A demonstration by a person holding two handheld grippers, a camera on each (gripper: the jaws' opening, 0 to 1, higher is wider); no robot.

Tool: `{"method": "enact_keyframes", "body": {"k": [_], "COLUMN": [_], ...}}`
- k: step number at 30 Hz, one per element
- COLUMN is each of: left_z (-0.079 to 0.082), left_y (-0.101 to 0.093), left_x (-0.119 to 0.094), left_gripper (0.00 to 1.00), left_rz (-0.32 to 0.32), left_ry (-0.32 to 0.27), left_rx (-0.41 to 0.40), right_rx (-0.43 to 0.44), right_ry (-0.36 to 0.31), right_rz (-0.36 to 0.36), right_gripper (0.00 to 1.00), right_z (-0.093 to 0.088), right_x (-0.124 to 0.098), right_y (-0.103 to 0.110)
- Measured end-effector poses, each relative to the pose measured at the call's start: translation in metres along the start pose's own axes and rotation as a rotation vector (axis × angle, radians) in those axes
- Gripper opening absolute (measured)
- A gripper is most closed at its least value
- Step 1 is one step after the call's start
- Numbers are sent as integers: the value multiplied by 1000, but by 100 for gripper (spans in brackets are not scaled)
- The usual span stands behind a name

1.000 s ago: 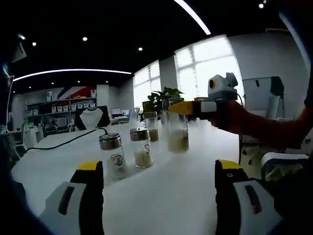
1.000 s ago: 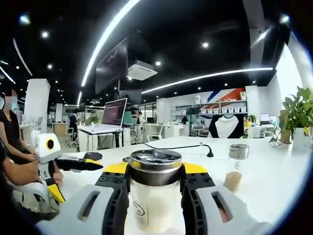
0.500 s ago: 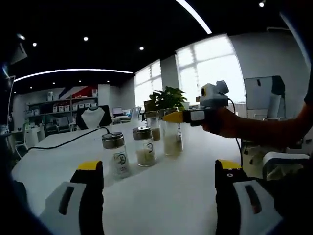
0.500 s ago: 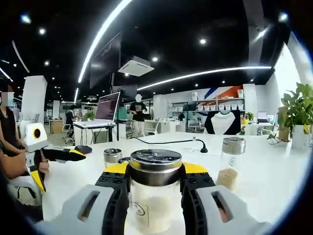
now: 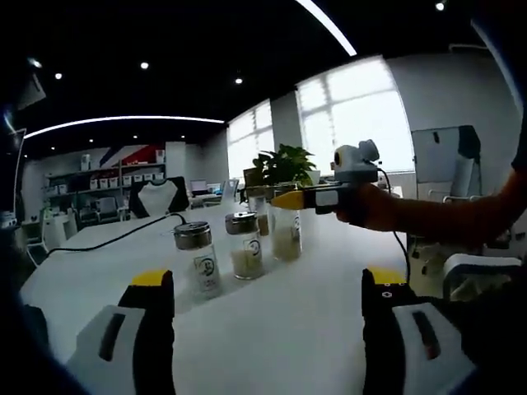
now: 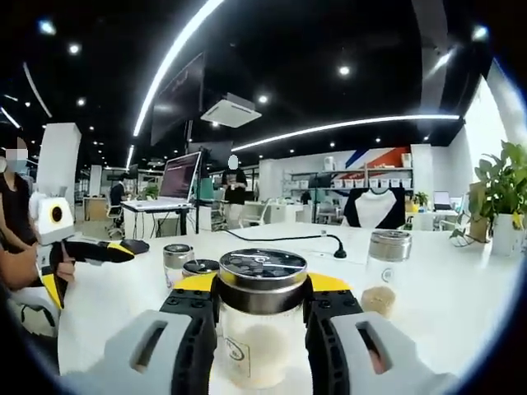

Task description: Rotate the seasoning bottle until the label or dispensing opening points toward the visible target arrow and the bottle remains upright within the marked orientation range

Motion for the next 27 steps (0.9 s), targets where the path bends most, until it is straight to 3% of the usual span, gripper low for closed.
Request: {"method": "enact_keyframes", "body": {"k": [10, 27], "left_z": [0, -2], "left_y": [-1, -1], "left_x": [1, 2], "left_gripper": [100, 100], "left_rz": [1, 0], "left_ry": [4, 11], "left_rx": [5, 5], "right_rx": [-7, 0], "right_ry": [-34, -70], "right_rz": [-17, 14], "right_gripper": [38, 38], "right_z": [-3, -5], "right_x": [3, 13], "right_y": [-5, -8]}}
Point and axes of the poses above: the point that each gripper's makers call its tool centre point, and the gripper's own axes: x roughly forward along the fingers, y roughly to its left, z roughly out of its top, the point moved 8 cm from there along -x, roughly backward along the fingers, and after that the axes turned 14 degrees about -x, right-handed, at the moved point
